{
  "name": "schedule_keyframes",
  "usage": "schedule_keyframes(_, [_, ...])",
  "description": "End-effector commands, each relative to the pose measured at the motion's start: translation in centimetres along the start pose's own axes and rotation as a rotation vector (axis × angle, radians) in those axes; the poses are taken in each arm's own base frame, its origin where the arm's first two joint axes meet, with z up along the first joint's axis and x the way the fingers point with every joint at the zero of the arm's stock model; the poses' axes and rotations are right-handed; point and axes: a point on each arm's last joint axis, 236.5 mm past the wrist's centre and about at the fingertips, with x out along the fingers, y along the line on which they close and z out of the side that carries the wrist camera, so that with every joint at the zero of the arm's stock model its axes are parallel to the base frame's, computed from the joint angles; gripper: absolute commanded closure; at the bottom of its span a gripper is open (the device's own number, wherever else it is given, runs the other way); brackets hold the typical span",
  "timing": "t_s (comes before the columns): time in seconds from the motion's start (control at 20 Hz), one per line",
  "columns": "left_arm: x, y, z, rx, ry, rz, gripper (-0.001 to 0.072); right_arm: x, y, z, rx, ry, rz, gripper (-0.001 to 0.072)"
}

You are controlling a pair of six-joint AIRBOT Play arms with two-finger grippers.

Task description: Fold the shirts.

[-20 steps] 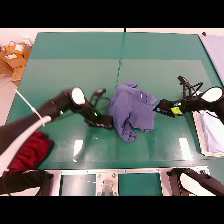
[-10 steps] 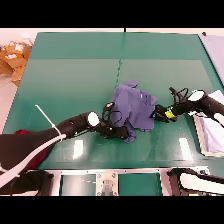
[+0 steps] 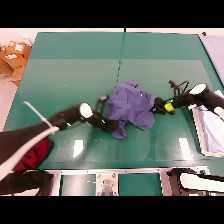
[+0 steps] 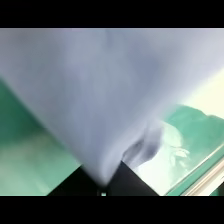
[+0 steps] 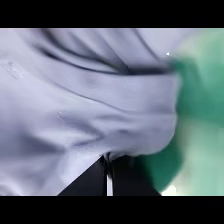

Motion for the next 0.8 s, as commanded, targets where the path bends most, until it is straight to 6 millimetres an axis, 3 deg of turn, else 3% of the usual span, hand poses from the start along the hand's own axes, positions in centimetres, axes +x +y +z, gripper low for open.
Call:
schedule_keyframes(0.0, [-12.3, 4.1, 4.3, 0.096, -0.134, 0.241, 0.0690, -7.2, 6.4, 2.7, -0.121, -0.109, 0.112, 0.0694])
schedule_keyframes(0.1, [-22.3, 1.7, 7.7, 0.204, -0.354, 0.292, 0.0690, -14.4, 12.3, 3.4, -0.239, -0.276, 0.202, 0.0693])
schedule_keyframes(0.2, [-31.2, -2.7, 8.9, 0.376, -0.530, 0.307, 0.0690, -22.5, 17.9, 2.1, -0.391, -0.483, 0.239, 0.0693])
schedule_keyframes(0.35, [-41.4, -8.8, 7.4, 0.587, -0.694, 0.329, 0.0690, -34.5, 25.0, -2.9, -0.604, -0.827, 0.260, 0.0692])
schedule_keyframes(0.45, [-47.3, -12.0, 6.2, 0.686, -0.834, 0.346, 0.0689, -40.5, 27.7, -6.7, -0.698, -1.023, 0.251, 0.0692])
schedule_keyframes(0.55, [-51.9, -14.1, 5.0, 0.760, -0.956, 0.375, 0.0689, -44.6, 28.5, -9.4, -0.714, -1.175, 0.232, 0.0692])
schedule_keyframes(0.6, [-53.0, -14.7, 4.6, 0.785, -0.984, 0.382, 0.0689, -45.8, 28.6, -10.1, -0.711, -1.225, 0.223, 0.0692])
schedule_keyframes(0.75, [-52.3, -14.3, 4.8, 0.812, -0.949, 0.402, 0.0688, -46.5, 28.8, -11.0, -0.723, -1.253, 0.226, 0.0692])
